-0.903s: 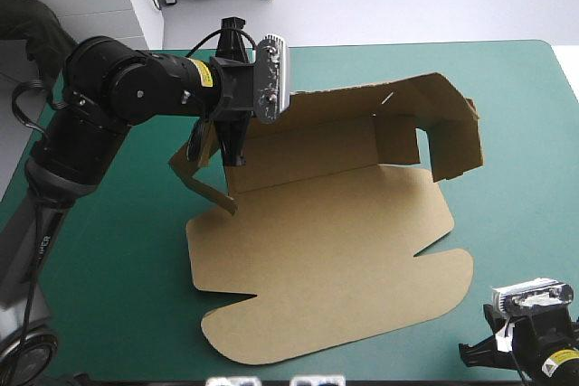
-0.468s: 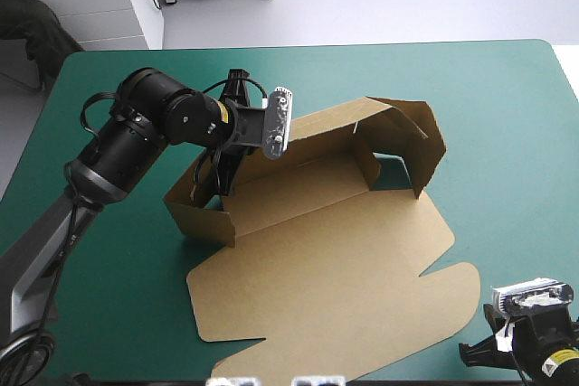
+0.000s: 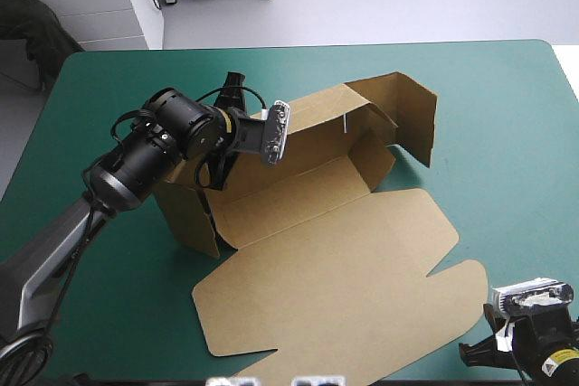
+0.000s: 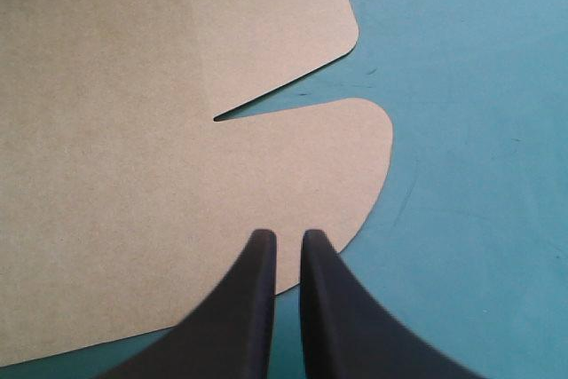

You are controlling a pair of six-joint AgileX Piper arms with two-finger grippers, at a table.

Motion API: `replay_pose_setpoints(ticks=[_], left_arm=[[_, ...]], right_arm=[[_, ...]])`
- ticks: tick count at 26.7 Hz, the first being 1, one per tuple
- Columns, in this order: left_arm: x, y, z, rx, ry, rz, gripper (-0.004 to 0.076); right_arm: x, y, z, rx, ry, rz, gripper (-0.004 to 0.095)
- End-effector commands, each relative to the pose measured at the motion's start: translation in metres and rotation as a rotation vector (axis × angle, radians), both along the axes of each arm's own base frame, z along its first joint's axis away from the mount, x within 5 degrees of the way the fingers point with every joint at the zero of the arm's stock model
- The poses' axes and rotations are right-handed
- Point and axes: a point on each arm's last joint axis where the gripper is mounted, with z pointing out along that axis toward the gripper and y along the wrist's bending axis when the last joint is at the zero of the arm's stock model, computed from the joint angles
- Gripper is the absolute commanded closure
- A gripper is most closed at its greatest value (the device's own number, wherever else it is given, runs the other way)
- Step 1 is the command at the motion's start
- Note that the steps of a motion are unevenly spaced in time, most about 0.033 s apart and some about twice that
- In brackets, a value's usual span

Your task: Fold the box

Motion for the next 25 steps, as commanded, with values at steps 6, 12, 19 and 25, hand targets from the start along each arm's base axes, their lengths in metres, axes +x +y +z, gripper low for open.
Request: replay_pose_setpoints(ticks=[6,12,19,25], left_arm=[[-0.004,0.007,0.011,-0.07,-0.129,0.048,0.0731],[-0.022,0.017,0.012,-0.148,-0.205,0.029,0.0731],[-0.038,0.033,-0.002,-0.202,-0.38,0.039,0.0731],[-0.055,0.024,-0.036,-0.157,-0.621,-0.009,0.0731]], right_arm=[[0.005,0.0,0.011,0.005,-0.062,0.0,0.0819],[0.005,0.0,0.011,0.005,-0.062,0.0,0.0819],[0.005,0.0,0.011,0.005,-0.062,0.0,0.0819],[0.005,0.0,0.011,0.003,-0.062,0.0,0.0819]])
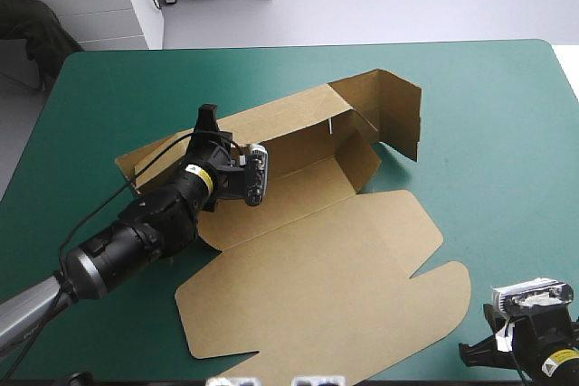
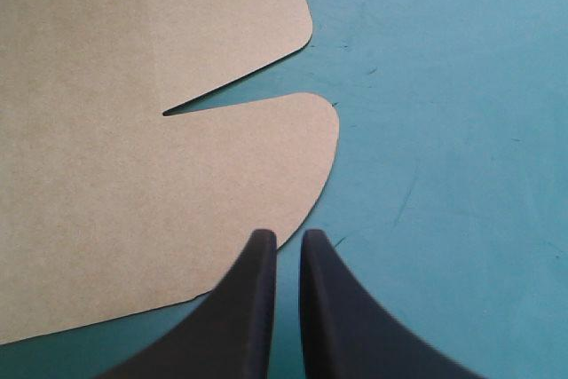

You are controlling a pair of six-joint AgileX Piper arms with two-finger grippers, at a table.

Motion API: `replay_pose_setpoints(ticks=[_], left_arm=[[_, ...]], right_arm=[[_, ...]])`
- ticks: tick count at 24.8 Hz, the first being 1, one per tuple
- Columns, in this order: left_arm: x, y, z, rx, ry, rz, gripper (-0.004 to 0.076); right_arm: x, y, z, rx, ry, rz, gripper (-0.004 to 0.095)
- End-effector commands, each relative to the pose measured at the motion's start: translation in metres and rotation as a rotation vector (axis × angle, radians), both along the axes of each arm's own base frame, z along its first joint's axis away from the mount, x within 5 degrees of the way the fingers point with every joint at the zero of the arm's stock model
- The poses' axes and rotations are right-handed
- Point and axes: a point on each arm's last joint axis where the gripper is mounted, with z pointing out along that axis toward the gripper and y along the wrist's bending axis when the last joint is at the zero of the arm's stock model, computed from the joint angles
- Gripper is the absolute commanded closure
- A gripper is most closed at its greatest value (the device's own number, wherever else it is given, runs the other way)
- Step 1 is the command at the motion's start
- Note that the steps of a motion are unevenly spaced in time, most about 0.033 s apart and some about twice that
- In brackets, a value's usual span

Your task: Fold the box

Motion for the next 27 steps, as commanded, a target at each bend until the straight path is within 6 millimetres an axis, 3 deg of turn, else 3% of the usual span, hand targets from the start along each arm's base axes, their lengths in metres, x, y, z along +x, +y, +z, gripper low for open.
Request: replay_pose_setpoints(ticks=[1,4,8,14,18,27], left_arm=[[-0.011,-0.006,0.019,-0.078,-0.208,-0.086,0.0731],[-0.012,-0.006,0.013,-0.172,-0.217,-0.063,0.0731],[-0.012,0.0,0.003,-0.156,-0.194,-0.009,0.0731],[-0.012,-0.001,0.003,-0.155,-0.193,-0.019,0.0731],[-0.012,-0.001,0.003,-0.155,-0.193,-0.019,0.0731],[-0.014,-0.004,0.002,-0.164,-0.178,-0.056,0.0731]], right_arm=[[0.005,0.0,0.011,0.003,-0.062,0.0,0.0819],[0.005,0.0,0.011,0.003,-0.062,0.0,0.0819],[0.005,0.0,0.012,0.002,-0.07,0.003,0.0819],[0.006,0.009,0.038,0.156,-0.213,0.021,0.082],[0.011,0.011,0.05,0.17,-0.238,0.038,0.0868],[0.06,0.018,0.096,0.192,-0.195,0.079,0.0927]])
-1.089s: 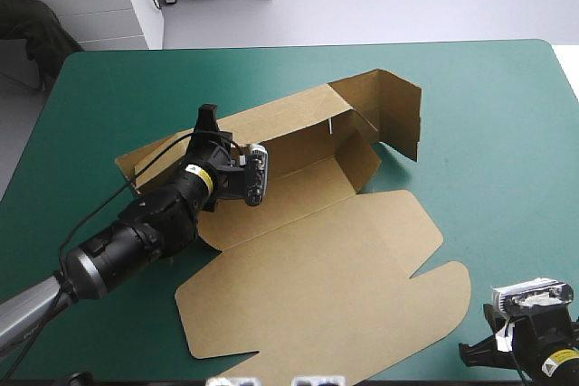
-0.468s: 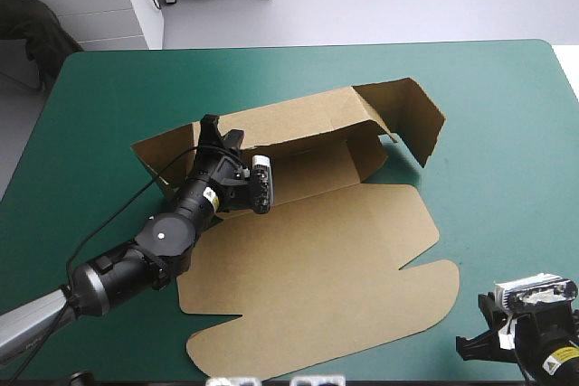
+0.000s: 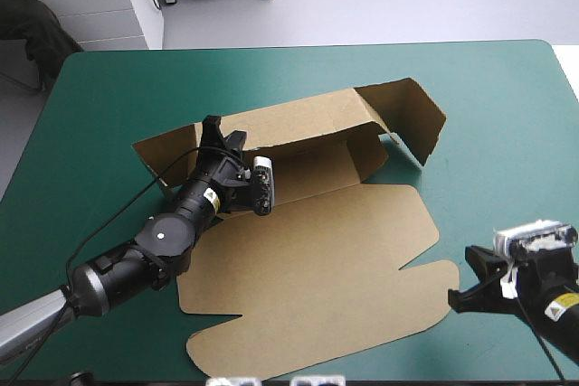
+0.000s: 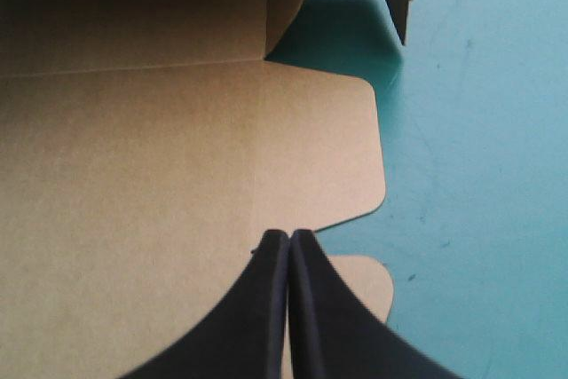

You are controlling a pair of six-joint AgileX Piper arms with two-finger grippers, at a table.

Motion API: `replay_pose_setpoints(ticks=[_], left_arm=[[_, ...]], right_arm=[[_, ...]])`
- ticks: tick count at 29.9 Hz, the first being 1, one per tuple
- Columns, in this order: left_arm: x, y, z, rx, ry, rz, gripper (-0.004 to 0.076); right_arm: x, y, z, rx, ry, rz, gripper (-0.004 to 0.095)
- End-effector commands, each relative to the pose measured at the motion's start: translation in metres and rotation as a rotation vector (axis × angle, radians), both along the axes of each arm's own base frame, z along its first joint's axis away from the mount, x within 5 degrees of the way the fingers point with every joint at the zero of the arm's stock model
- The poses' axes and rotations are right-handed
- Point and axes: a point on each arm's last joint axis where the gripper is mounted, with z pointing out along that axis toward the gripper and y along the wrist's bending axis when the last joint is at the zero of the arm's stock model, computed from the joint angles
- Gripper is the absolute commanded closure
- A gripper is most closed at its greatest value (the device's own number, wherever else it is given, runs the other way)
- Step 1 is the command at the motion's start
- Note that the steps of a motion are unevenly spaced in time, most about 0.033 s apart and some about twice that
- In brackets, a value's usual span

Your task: Fold the box

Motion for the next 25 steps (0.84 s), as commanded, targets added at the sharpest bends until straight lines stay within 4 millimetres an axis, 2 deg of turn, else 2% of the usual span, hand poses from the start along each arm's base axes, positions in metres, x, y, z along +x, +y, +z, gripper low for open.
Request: replay_pose_setpoints(ticks=[1,7,15,20,25], left_arm=[[-0.003,0.003,0.02,-0.038,-0.063,0.0,0.0731],[-0.007,0.007,0.026,-0.044,-0.089,-0.005,0.0731],[-0.002,0.026,0.023,-0.076,-0.045,-0.032,0.0731],[-0.003,0.024,0.025,-0.023,-0.081,-0.073,0.0731],[-0.003,0.024,0.025,-0.016,-0.085,-0.08,0.0731]], right_arm=[[0.03,0.003,0.037,0.022,-0.074,0.0,0.0927],[0.084,0.008,0.083,0.033,-0.076,0.025,0.0927],[0.168,0.023,0.126,0.077,-0.021,0.141,0.0927],[0.224,0.031,0.136,0.113,0.037,0.184,0.0927],[0.266,0.039,0.135,0.151,0.098,0.24,0.0926]])
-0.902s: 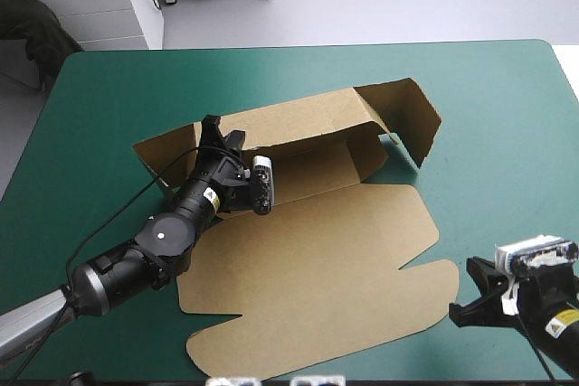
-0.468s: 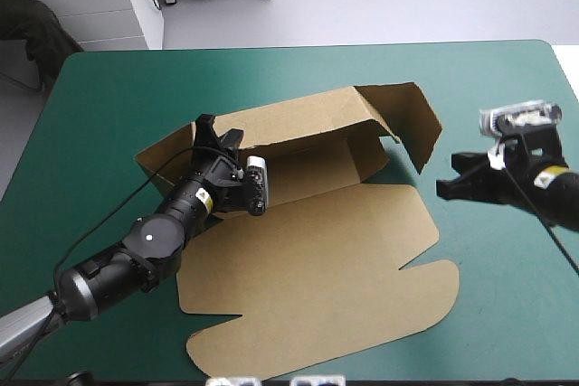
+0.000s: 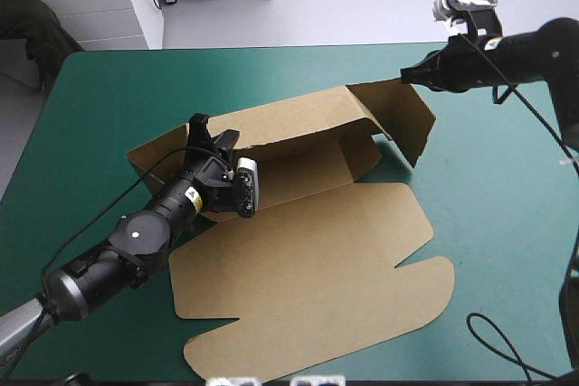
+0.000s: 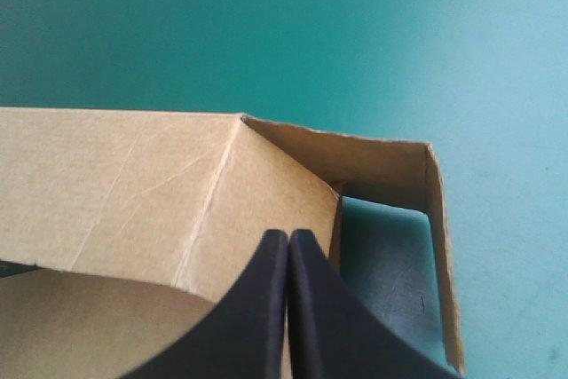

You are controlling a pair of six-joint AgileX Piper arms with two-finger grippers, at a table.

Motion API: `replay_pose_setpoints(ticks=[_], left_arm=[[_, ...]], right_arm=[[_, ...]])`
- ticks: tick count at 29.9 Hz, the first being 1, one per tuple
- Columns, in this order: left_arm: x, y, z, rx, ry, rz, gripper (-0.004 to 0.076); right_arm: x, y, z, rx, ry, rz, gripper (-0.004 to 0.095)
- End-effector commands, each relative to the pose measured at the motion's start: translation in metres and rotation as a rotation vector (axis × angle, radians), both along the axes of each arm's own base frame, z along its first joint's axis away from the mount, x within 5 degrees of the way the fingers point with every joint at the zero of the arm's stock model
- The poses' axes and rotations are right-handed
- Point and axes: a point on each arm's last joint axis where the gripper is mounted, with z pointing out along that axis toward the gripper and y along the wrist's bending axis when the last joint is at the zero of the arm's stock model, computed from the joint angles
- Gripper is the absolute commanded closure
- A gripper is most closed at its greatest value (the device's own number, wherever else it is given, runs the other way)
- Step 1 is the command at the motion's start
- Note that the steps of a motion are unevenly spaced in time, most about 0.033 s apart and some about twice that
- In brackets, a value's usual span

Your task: Fold the box

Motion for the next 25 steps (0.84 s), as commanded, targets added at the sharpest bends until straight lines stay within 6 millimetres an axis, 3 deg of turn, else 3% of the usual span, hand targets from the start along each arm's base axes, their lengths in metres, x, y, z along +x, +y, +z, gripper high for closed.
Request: replay_pose_setpoints(ticks=[1,14,25], left_arm=[[-0.002,0.004,0.019,-0.005,-0.077,0.001,0.0731],[0.002,0.0,0.012,-0.019,-0.042,-0.001,0.0731],[0.002,-0.003,0.009,-0.022,-0.027,-0.015,0.0731]], right_arm=[[0.016,0.009,0.018,0.07,-0.046,0.039,0.0925],[0.095,0.056,-0.022,-0.036,-0.019,0.014,0.0926],[0.132,0.059,-0.066,-0.071,0.032,-0.051,0.0926]])
